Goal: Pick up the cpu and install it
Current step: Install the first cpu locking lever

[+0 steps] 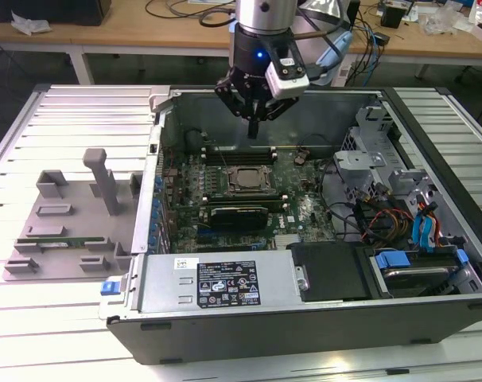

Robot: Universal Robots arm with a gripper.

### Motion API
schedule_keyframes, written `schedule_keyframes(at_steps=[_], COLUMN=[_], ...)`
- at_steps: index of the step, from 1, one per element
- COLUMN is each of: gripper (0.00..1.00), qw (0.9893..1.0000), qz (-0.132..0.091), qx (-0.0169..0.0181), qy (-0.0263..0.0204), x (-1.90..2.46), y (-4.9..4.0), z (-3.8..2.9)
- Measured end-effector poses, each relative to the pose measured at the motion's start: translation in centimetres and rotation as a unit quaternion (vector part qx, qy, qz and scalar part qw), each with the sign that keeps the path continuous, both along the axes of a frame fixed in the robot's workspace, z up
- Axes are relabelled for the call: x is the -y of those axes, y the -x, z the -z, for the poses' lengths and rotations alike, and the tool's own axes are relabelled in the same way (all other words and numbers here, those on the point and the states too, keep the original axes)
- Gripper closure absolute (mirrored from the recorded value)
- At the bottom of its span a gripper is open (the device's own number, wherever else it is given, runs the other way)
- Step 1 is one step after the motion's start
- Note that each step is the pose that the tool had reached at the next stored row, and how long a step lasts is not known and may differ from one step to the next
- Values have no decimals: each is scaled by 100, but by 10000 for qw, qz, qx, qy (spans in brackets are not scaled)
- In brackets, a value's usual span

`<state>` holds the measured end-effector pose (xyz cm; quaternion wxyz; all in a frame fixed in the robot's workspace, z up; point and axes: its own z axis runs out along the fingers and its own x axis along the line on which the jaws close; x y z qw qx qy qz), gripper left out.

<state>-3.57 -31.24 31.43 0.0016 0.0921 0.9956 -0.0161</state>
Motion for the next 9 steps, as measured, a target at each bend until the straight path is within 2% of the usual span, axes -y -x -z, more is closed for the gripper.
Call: schedule_keyframes(at_steps=[7, 9], gripper=[89, 89], qw=[9998, 9990], qz=[-181, -456], qx=[-1, 0], qy=[0, -3], x=[-1, -3], y=[0, 0], z=[0, 0])
